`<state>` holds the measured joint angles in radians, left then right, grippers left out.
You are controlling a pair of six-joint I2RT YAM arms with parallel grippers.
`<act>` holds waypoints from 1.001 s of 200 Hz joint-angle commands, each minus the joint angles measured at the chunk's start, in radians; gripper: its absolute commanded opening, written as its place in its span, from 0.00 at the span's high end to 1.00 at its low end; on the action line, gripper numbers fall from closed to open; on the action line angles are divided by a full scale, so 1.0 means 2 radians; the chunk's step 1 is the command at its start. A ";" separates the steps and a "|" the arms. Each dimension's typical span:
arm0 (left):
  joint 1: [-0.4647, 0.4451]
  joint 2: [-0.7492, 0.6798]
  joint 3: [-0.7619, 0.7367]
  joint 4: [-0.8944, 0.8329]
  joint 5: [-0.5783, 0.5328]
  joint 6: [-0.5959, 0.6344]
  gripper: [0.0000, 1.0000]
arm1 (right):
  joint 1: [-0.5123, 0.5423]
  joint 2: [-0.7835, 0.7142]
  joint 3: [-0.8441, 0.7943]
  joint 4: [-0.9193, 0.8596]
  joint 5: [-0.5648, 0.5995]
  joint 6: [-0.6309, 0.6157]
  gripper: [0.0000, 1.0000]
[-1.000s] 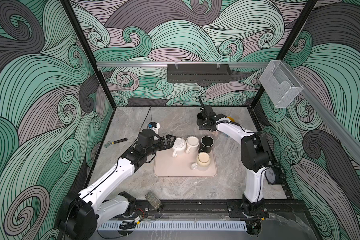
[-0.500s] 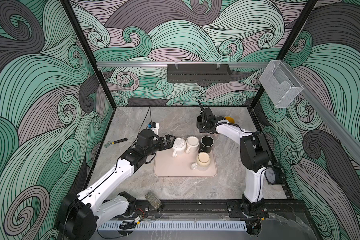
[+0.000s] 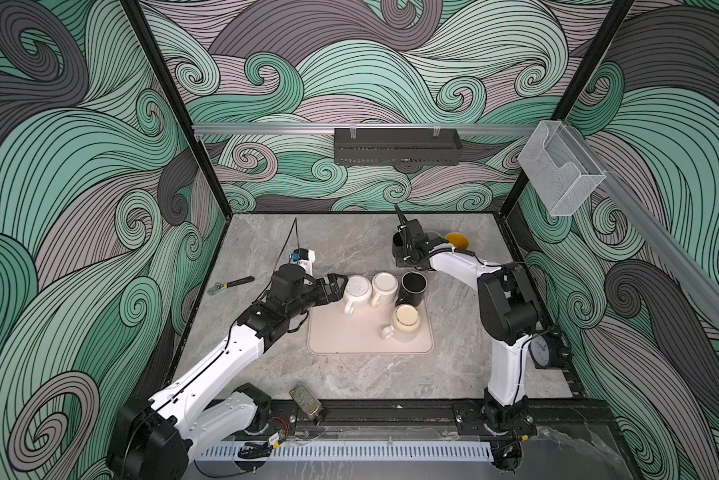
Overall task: Turn the mug right side up
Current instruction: 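Lower the black-and-white mug upright beside the pink mug with the right gripper, then open the right gripper and lift it while the left gripper moves over the tray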
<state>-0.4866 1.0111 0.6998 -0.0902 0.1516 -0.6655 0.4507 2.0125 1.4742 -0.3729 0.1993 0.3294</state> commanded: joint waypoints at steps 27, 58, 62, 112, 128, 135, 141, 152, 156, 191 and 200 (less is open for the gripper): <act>0.001 -0.011 -0.010 0.005 -0.007 -0.004 0.03 | 0.009 -0.033 -0.011 -0.013 0.010 0.019 0.66; 0.001 -0.019 -0.017 0.001 -0.010 -0.004 0.04 | 0.009 -0.055 -0.016 -0.027 -0.003 0.036 0.60; 0.001 -0.020 -0.018 0.001 -0.012 -0.004 0.03 | 0.010 -0.061 -0.019 -0.025 -0.005 0.036 0.60; 0.001 -0.026 -0.025 -0.003 -0.030 0.009 0.03 | 0.012 -0.116 -0.016 -0.023 -0.030 0.034 0.58; 0.001 -0.023 -0.021 -0.014 -0.044 0.022 0.03 | 0.015 -0.129 -0.019 -0.009 -0.047 0.033 0.57; 0.001 -0.020 -0.019 -0.019 -0.050 0.027 0.03 | 0.018 -0.136 -0.021 -0.002 -0.048 0.032 0.57; 0.001 -0.019 -0.018 -0.022 -0.054 0.033 0.04 | 0.021 -0.140 -0.023 0.003 -0.049 0.030 0.56; 0.000 -0.015 -0.015 -0.026 -0.058 0.038 0.04 | 0.028 -0.149 -0.028 0.004 -0.050 0.027 0.56; 0.001 -0.013 -0.014 -0.027 -0.059 0.040 0.04 | 0.030 -0.153 -0.030 0.018 -0.049 0.027 0.56; 0.001 0.004 -0.011 -0.026 -0.044 0.044 0.05 | 0.047 -0.184 -0.045 0.038 -0.043 0.017 0.56; 0.001 0.010 -0.012 -0.025 -0.039 0.043 0.06 | 0.050 -0.191 -0.045 0.035 -0.043 0.016 0.57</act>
<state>-0.4866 1.0058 0.6540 -0.1204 0.0635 -0.6083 0.5346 1.6798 1.3979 -0.3328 0.1188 0.3748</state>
